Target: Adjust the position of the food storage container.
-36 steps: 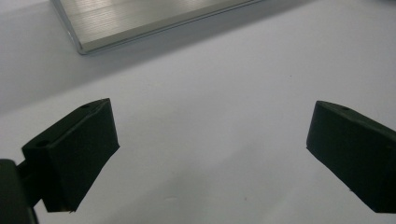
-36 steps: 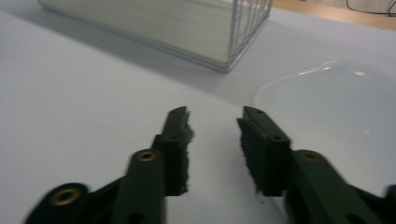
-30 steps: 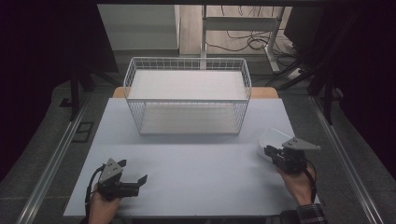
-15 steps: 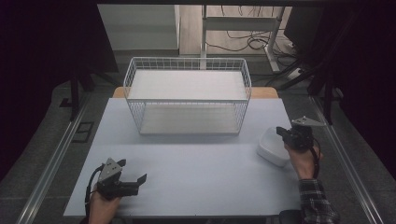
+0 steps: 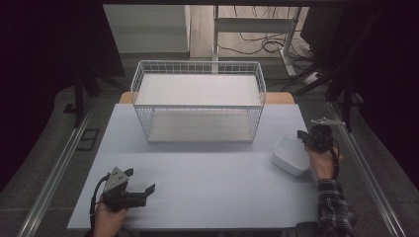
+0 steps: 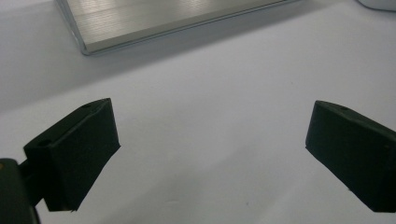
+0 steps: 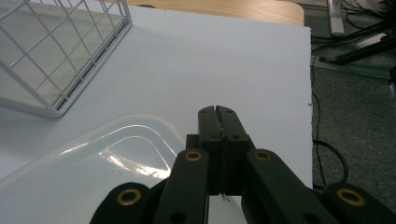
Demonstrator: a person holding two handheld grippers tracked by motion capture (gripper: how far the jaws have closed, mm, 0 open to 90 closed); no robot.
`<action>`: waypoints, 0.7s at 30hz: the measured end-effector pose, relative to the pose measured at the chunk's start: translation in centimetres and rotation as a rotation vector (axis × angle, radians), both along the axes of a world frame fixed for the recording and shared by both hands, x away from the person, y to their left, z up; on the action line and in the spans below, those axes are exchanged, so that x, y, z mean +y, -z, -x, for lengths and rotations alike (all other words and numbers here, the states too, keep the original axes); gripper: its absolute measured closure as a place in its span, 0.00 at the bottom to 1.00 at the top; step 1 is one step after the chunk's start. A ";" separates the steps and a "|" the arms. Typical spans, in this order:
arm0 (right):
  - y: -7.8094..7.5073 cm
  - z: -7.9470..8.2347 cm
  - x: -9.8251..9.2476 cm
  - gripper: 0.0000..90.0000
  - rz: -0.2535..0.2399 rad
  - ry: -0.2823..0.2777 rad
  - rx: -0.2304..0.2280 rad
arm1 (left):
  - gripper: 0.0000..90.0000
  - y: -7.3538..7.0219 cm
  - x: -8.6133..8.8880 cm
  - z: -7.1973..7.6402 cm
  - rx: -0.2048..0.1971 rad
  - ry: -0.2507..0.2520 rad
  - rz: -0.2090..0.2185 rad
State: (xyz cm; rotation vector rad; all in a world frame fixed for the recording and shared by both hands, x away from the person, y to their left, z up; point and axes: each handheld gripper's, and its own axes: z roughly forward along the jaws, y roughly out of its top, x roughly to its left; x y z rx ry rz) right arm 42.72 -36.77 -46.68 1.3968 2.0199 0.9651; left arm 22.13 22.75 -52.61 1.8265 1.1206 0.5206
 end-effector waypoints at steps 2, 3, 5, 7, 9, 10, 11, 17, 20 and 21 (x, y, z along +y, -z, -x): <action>0.0 0.0 0.1 0.99 0.002 -0.006 0.001 | 0.02 0.0 0.0 0.0 0.001 0.000 0.001; 0.0 0.1 0.3 0.99 -0.005 -0.026 0.006 | 0.02 0.0 0.0 0.0 0.001 0.000 0.003; -0.1 0.2 0.8 0.99 -0.001 -0.049 0.012 | 0.02 0.0 0.0 0.0 0.000 0.001 0.005; -0.1 0.4 1.4 0.99 0.002 -0.076 0.023 | 0.02 0.0 0.0 0.0 0.000 0.001 0.005; -0.1 0.5 1.8 0.99 0.003 -0.095 0.024 | 0.03 0.0 0.0 0.1 -0.002 0.001 0.007; -0.1 0.7 2.1 0.99 -0.001 -0.116 0.028 | 0.03 -0.1 0.0 0.1 -0.003 0.002 0.007; -0.1 1.2 2.7 0.99 0.009 -0.151 0.031 | 0.03 -0.1 0.1 0.1 -0.004 0.001 0.009; -1.4 3.9 1.0 0.99 0.003 -0.069 -0.038 | 0.03 -0.3 0.2 0.3 -0.014 -0.003 0.012; -1.5 5.1 -0.1 0.99 -0.008 -0.021 -0.037 | 0.03 -0.3 0.2 0.3 -0.015 -0.002 0.016; -1.4 6.2 -1.1 0.99 0.003 0.029 -0.036 | 0.03 -0.3 0.2 0.4 -0.016 0.000 0.016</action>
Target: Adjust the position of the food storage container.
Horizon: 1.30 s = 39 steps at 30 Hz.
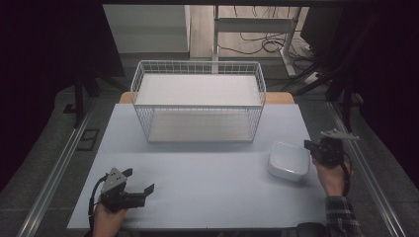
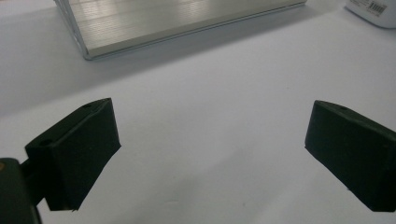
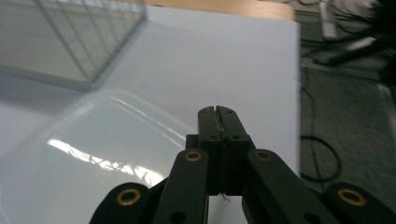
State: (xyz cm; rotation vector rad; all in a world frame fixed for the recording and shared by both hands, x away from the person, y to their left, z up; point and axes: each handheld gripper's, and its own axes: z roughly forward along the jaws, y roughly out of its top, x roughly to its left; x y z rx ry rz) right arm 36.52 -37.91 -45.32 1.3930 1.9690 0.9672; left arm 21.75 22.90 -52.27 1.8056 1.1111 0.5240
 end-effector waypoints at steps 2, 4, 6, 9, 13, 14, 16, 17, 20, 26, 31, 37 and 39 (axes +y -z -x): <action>0.3 0.7 -0.9 0.99 0.020 0.041 0.002 | 0.03 0.0 0.0 0.0 0.000 0.003 0.000; 0.9 0.9 -1.5 0.99 0.023 0.061 0.018 | 0.03 0.0 -0.1 0.0 0.000 0.006 0.001; 1.3 0.9 -1.7 0.99 0.017 0.063 0.030 | 0.03 0.0 -0.1 0.0 0.000 0.007 0.001; 2.5 0.3 -1.7 0.99 0.030 0.059 0.074 | 0.03 0.0 -0.2 0.0 0.002 0.010 -0.002; 3.1 0.1 -1.0 0.99 0.021 0.019 0.105 | 0.03 0.0 -0.2 -0.1 0.004 0.011 0.001; 3.2 0.1 -0.5 0.99 0.008 -0.003 0.115 | 0.03 0.0 -0.2 -0.1 0.006 0.012 -0.002; 3.3 0.1 -0.3 0.99 0.006 -0.013 0.117 | 0.03 0.0 -0.2 -0.1 0.005 0.011 -0.001; 3.3 0.1 0.0 0.99 0.001 -0.023 0.125 | 0.03 0.0 -0.2 -0.1 0.004 0.010 0.001; 3.5 0.3 1.2 0.99 -0.002 -0.068 0.139 | 0.03 0.0 -0.1 -0.1 0.008 0.011 0.001; 3.5 0.4 3.0 0.99 -0.028 -0.127 0.155 | 0.03 0.0 -0.2 -0.1 0.010 0.013 0.000; 3.6 0.5 4.5 0.99 -0.037 -0.171 0.164 | 0.03 0.1 -0.2 -0.1 0.011 0.014 0.001; 3.6 0.7 7.1 0.99 -0.050 -0.249 0.173 | 0.03 0.1 -0.2 -0.2 0.014 0.016 0.003; 3.6 0.9 8.8 0.99 -0.056 -0.283 0.173 | 0.03 0.2 -0.2 -0.3 0.018 0.016 0.006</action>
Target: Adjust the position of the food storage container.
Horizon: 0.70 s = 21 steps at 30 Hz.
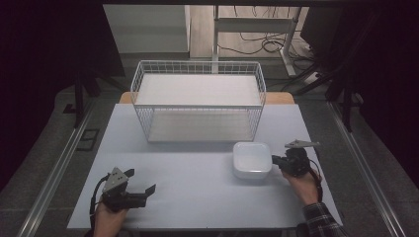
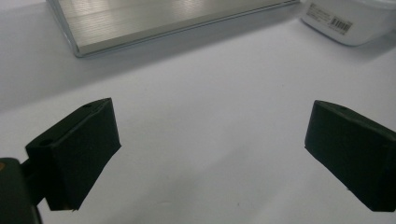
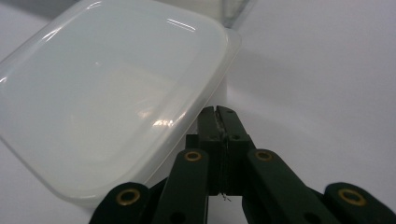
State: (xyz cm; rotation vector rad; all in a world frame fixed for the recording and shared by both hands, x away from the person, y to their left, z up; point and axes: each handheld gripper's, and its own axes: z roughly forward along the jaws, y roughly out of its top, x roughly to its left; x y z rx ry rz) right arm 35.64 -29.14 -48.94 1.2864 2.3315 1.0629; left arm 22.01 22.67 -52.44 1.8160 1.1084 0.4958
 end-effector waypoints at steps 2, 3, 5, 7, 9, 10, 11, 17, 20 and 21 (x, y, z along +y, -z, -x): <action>0.0 0.1 1.1 0.99 -0.016 -0.028 0.004 | 0.03 0.0 0.0 0.0 0.001 0.001 0.000; 0.0 0.1 1.1 0.99 -0.016 -0.028 0.004 | 0.03 0.0 0.0 0.0 0.001 0.001 0.000; 0.1 0.2 2.4 0.99 -0.030 -0.058 0.010 | 0.03 0.0 0.0 0.0 0.002 0.001 0.000; 0.2 0.5 4.2 0.98 -0.025 -0.100 -0.001 | 0.03 0.0 0.0 -0.1 0.003 0.002 0.000; 0.2 0.6 5.2 0.98 -0.027 -0.109 -0.016 | 0.03 0.0 0.0 -0.1 0.003 0.002 0.000; 0.2 0.6 5.2 0.98 -0.027 -0.109 -0.016 | 0.03 0.0 0.0 -0.1 0.003 0.002 0.000; 0.1 0.7 6.1 0.98 -0.036 -0.118 -0.029 | 0.03 0.0 0.0 -0.1 0.003 0.002 0.000; 0.1 0.8 8.1 0.98 -0.066 -0.147 -0.033 | 0.03 0.1 -0.2 -0.2 0.006 0.011 0.003; 0.5 0.7 9.0 0.98 -0.062 -0.160 -0.023 | 0.03 0.1 -0.2 -0.2 0.006 0.013 0.004; 0.5 0.7 9.3 0.98 -0.064 -0.164 -0.023 | 0.03 0.1 -0.2 -0.2 0.006 0.013 0.004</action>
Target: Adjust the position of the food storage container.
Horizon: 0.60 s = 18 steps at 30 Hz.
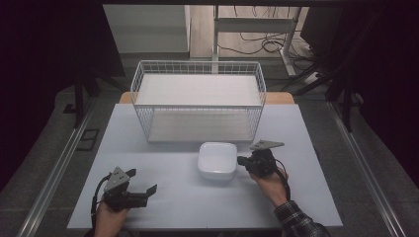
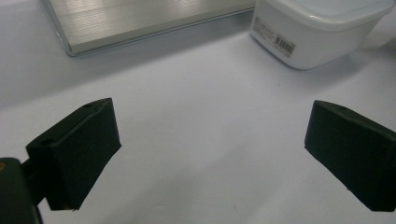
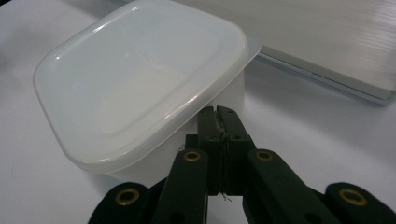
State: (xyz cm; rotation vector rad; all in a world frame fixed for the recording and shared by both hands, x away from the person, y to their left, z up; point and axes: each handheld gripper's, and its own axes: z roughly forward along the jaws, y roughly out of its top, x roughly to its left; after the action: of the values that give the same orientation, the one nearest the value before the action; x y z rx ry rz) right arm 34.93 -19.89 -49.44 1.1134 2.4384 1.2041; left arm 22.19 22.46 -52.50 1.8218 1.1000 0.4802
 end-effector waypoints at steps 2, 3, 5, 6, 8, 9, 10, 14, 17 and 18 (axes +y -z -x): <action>0.1 0.0 0.6 0.98 -0.008 -0.010 0.003 | 0.03 0.0 0.0 0.0 0.001 0.001 0.001; 0.1 0.0 0.6 0.98 -0.008 -0.010 0.003 | 0.03 0.0 0.0 0.0 0.001 0.002 0.000; 0.3 -0.1 1.7 0.98 -0.005 -0.024 -0.002 | 0.03 0.0 -0.1 0.0 0.001 0.004 -0.001; 0.4 -0.2 2.0 0.98 -0.003 -0.026 -0.006 | 0.03 0.0 -0.1 0.0 0.002 0.008 0.002; 0.5 -0.5 2.5 0.98 -0.003 -0.028 -0.008 | 0.03 0.0 -0.2 0.0 0.004 0.013 0.005; 0.6 -0.6 2.7 0.98 -0.002 -0.029 -0.006 | 0.03 0.0 -0.2 0.0 0.005 0.016 0.007; 0.6 -0.6 2.7 0.98 -0.002 -0.029 -0.006 | 0.03 0.0 -0.2 0.0 0.005 0.016 0.007; 0.6 -0.8 2.7 0.96 0.033 -0.028 -0.041 | 0.03 -0.1 -0.3 0.0 0.009 0.025 0.012; 0.2 -0.7 2.1 0.95 0.011 -0.019 -0.048 | 0.04 -0.1 -0.3 0.1 0.011 0.031 0.013; 0.0 -0.6 1.8 0.94 0.010 -0.015 -0.062 | 0.04 -0.1 -0.4 0.1 0.013 0.036 0.014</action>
State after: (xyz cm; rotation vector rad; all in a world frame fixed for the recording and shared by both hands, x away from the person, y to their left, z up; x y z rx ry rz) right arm 35.49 -18.13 -49.40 1.0417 2.4083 1.2102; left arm 22.12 22.10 -52.39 1.8320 1.0753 0.4394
